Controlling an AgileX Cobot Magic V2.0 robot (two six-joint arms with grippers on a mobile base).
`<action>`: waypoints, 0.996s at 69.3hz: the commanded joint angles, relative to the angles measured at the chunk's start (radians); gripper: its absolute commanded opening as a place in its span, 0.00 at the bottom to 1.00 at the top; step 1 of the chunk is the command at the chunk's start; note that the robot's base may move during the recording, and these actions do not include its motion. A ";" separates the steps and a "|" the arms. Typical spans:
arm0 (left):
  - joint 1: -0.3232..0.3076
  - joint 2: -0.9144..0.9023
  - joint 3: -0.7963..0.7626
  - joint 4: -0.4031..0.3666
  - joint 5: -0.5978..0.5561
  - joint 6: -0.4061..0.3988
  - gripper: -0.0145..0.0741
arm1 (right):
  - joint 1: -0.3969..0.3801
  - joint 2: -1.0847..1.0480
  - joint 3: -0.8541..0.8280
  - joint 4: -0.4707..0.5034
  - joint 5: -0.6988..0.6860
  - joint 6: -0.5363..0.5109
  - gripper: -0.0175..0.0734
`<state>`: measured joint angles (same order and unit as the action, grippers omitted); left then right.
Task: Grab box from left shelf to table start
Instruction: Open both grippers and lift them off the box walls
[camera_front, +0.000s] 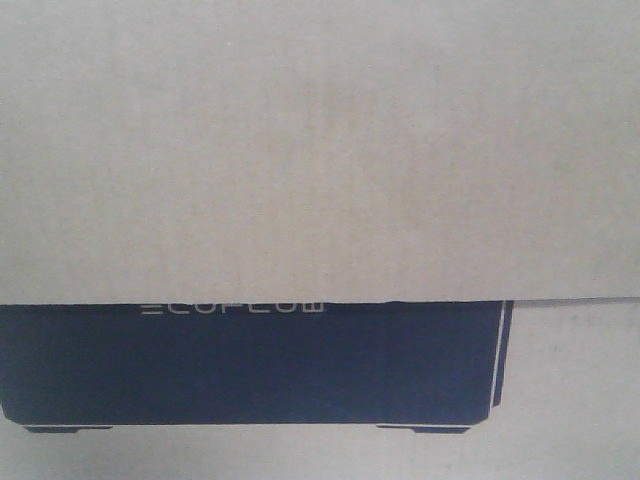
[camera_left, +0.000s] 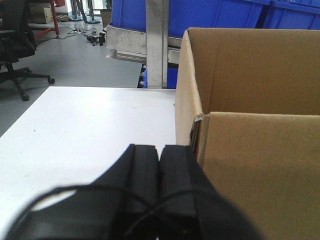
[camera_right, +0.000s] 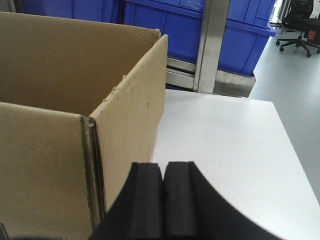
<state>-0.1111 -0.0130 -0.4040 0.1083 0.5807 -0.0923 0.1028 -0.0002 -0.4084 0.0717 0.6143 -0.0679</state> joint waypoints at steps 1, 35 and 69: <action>-0.001 -0.009 -0.025 0.002 -0.098 0.004 0.06 | -0.004 0.014 -0.023 -0.010 -0.094 -0.011 0.25; -0.003 -0.015 0.395 -0.087 -0.683 0.004 0.06 | -0.004 0.014 -0.023 -0.010 -0.092 -0.011 0.25; -0.034 -0.015 0.430 -0.087 -0.688 0.004 0.06 | -0.004 0.014 -0.023 -0.010 -0.088 -0.011 0.25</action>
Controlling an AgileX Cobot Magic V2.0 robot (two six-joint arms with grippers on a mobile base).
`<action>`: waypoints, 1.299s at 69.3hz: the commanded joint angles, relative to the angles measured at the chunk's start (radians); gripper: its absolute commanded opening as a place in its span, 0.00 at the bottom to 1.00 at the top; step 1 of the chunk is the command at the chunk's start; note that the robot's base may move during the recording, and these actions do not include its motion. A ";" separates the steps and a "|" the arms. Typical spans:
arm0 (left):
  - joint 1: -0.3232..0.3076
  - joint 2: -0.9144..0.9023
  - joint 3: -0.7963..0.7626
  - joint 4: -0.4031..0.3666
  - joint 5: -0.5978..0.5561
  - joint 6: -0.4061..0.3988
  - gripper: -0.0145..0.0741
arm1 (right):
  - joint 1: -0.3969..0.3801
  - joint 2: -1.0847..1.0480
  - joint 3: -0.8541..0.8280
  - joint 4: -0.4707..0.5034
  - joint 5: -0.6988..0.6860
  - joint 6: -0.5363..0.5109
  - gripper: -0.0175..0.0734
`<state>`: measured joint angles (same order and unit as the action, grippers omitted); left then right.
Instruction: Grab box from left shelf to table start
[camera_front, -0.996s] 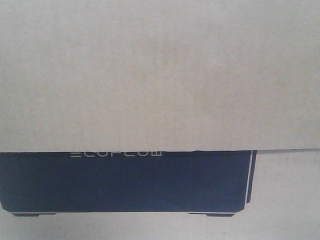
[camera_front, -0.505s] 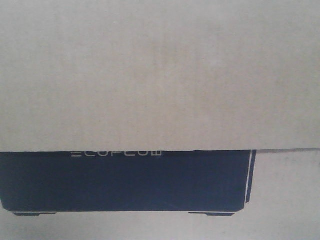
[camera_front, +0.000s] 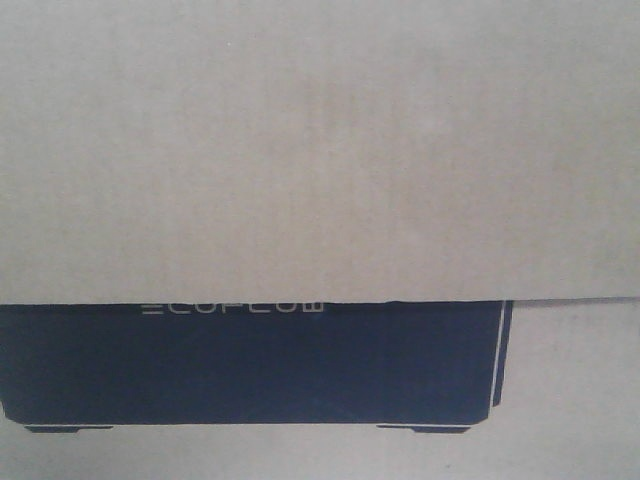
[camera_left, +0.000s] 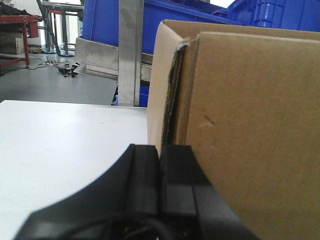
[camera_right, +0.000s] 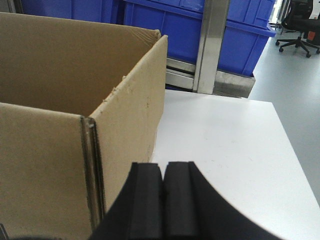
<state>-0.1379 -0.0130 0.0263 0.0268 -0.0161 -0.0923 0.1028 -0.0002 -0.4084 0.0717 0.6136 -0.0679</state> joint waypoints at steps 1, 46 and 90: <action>-0.007 -0.015 0.000 -0.005 -0.092 0.004 0.06 | -0.004 0.014 -0.023 -0.010 -0.087 -0.011 0.25; -0.007 -0.015 0.000 -0.005 -0.092 0.004 0.06 | -0.004 0.014 0.053 -0.110 -0.149 -0.023 0.25; -0.007 -0.013 0.000 -0.005 -0.092 0.004 0.06 | -0.083 -0.020 0.443 0.022 -0.528 0.013 0.25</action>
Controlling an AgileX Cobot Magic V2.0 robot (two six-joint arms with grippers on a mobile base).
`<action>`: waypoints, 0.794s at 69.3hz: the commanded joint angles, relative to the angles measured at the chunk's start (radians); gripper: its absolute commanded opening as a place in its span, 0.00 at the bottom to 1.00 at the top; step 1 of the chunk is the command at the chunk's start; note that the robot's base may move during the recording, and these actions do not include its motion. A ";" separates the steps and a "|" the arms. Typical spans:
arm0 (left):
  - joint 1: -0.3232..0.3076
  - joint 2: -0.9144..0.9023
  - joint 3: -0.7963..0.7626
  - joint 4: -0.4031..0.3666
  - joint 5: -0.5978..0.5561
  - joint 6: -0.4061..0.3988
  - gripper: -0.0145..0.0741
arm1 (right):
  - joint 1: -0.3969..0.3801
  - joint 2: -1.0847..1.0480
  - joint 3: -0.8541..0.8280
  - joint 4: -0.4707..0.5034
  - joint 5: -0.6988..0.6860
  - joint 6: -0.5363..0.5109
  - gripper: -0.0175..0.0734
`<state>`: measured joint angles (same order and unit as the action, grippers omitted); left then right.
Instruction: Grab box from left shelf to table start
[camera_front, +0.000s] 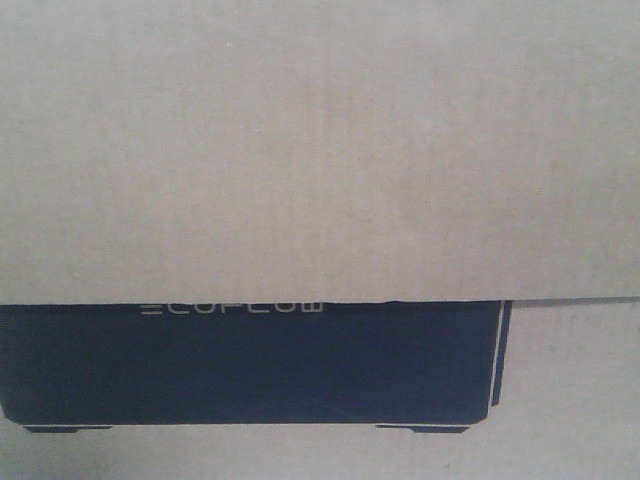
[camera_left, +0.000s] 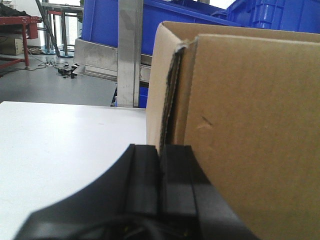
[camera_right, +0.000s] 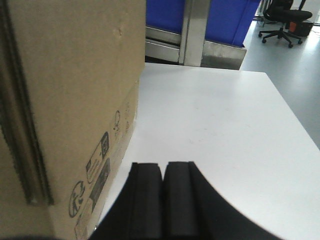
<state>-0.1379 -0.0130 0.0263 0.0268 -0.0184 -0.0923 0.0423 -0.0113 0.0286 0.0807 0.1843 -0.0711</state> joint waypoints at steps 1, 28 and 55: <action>-0.007 -0.013 0.000 -0.005 -0.089 0.004 0.06 | -0.027 -0.009 0.006 0.013 -0.099 0.024 0.25; -0.007 -0.013 0.000 -0.005 -0.089 0.004 0.06 | -0.044 -0.009 0.006 0.012 -0.086 0.053 0.25; -0.007 -0.013 0.000 -0.005 -0.089 0.004 0.06 | -0.044 -0.009 0.006 0.012 -0.081 0.053 0.25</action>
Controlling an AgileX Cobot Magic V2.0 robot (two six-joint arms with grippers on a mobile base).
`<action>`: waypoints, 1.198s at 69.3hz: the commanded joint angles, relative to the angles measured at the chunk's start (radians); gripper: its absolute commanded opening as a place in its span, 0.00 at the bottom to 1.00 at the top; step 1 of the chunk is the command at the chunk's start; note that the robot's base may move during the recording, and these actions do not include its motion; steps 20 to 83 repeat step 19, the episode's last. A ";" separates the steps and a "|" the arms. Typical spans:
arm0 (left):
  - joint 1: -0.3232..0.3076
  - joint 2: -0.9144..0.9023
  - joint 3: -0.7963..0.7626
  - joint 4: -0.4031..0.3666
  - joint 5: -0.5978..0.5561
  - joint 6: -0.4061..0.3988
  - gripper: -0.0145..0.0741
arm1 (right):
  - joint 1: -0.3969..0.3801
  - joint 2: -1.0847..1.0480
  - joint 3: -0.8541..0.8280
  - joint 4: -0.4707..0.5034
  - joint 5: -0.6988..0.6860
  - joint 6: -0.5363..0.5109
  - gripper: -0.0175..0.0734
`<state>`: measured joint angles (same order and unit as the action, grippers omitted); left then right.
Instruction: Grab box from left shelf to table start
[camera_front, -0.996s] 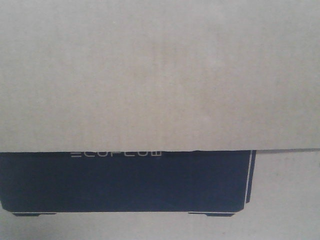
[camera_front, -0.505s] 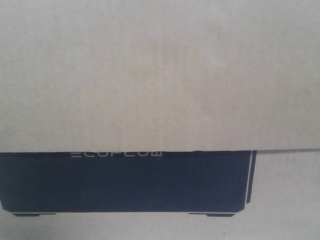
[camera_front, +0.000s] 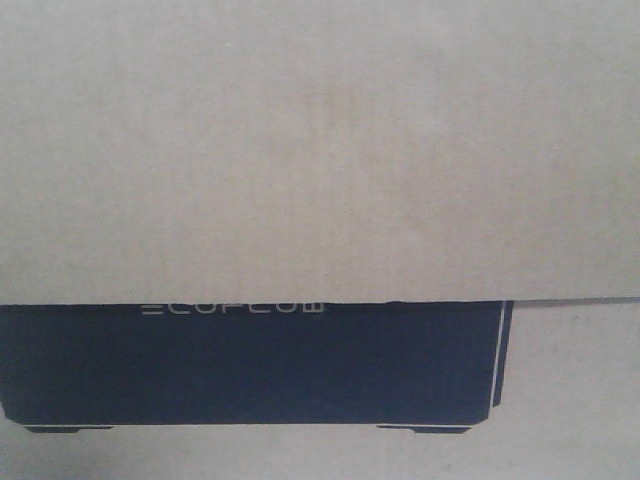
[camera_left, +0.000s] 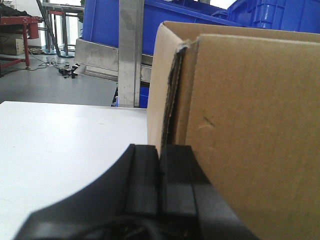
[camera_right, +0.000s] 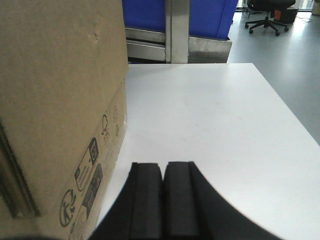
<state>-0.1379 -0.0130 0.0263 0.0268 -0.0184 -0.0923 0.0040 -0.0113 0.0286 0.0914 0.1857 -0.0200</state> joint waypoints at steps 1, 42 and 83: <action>-0.007 -0.013 0.000 -0.005 -0.089 0.004 0.06 | -0.006 -0.009 0.006 0.001 -0.083 0.002 0.25; -0.007 -0.013 0.000 -0.005 -0.089 0.004 0.06 | -0.006 -0.009 0.006 0.001 -0.083 0.002 0.25; -0.007 -0.013 0.000 -0.005 -0.089 0.004 0.06 | -0.006 -0.009 0.006 0.001 -0.083 0.002 0.25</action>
